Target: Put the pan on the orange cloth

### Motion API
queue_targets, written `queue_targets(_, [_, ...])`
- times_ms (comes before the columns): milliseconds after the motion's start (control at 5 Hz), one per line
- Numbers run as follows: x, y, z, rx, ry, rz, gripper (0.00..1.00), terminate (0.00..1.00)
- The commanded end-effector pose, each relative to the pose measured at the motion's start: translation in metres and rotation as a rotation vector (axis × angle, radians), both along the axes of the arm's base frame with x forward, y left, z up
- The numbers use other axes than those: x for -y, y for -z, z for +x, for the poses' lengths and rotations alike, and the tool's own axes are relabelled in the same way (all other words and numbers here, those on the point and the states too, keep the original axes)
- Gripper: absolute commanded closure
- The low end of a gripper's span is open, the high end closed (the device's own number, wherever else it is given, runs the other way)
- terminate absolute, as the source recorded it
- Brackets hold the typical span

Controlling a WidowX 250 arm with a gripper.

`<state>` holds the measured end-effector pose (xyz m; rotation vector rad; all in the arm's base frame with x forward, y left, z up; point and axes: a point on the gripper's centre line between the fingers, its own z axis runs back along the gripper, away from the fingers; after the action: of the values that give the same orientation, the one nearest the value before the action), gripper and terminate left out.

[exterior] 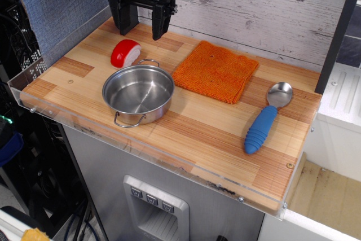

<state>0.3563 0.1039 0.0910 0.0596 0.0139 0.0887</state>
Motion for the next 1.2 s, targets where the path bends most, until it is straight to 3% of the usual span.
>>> queue_targets(0, [0.0,0.0,0.0,0.0,0.0,0.0,0.0,0.0])
queue_targets(600, [0.06,-0.017,-0.024,0.101,0.156,0.072,0.0,0.0])
queue_targets(1000, [0.063,0.005,-0.033,0.074,0.153,0.061,0.0,0.0])
